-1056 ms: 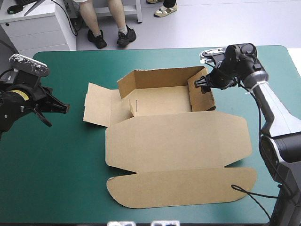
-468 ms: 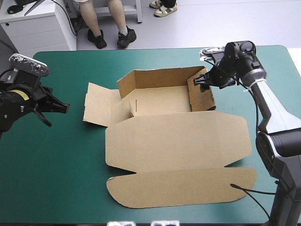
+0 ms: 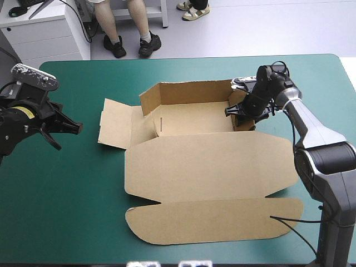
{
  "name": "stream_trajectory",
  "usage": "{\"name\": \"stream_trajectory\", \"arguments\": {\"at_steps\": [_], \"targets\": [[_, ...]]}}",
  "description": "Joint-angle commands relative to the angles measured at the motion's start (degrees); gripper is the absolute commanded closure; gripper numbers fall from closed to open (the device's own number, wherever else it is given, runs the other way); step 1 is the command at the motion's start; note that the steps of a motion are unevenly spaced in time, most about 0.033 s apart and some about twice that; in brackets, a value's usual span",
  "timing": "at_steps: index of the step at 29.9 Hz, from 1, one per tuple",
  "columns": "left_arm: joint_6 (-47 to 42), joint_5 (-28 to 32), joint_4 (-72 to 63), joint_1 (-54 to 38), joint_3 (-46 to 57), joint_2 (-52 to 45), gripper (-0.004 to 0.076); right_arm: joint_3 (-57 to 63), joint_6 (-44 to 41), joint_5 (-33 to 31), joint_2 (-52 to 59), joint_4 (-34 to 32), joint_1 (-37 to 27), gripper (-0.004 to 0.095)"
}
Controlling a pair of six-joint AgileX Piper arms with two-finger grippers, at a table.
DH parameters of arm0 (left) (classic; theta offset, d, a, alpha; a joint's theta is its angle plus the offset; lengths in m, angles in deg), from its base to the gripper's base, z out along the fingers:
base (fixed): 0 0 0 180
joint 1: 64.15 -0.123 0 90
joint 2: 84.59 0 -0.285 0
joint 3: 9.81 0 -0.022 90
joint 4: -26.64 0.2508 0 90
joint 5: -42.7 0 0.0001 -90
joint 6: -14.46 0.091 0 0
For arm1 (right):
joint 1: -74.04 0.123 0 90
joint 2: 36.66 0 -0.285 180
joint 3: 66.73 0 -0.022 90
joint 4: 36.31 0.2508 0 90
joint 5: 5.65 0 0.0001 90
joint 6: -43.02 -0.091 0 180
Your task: Fold the box
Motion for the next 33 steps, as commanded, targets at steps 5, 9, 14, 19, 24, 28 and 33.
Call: {"name": "stream_trajectory", "arguments": {"at_steps": [5, 9, 14, 19, 24, 28, 33], "targets": [[-0.4, 3.2, -0.4, -0.1, -1.5, -1.1, 0.0715, -0.5, 0.9, -2.0, 3.0, 0.1, -0.2, 0.0870], [-0.4, 3.0, -0.4, -0.1, -1.5, -1.1, 0.0715, -0.5, 2.7, -2.0, 3.5, 0.0, -0.2, 0.0927], [-0.5, 2.9, -0.5, -0.1, -1.4, -1.1, 0.0715, -0.5, 3.3, -2.0, 6.1, 0.0, -0.3, 0.0927], [-0.9, 2.9, 0.0, -0.1, -1.4, -1.1, 0.0715, -0.5, 4.3, -2.0, 11.6, 0.2, -1.4, 0.0927], [-0.9, 2.3, 0.2, -0.1, -1.4, -1.1, 0.0715, -0.5, 4.8, -2.0, 19.0, 0.2, -2.3, 0.0927], [-1.7, 0.3, 2.2, -0.1, -1.4, -1.1, 0.0715, -0.5, 5.8, -2.0, 25.1, -0.1, -2.6, 0.0927], [-4.7, -0.4, 5.1, -0.1, -1.4, -1.2, 0.0715, -0.5, 7.0, -2.0, 31.3, 0.0, -2.6, 0.0927]]}}
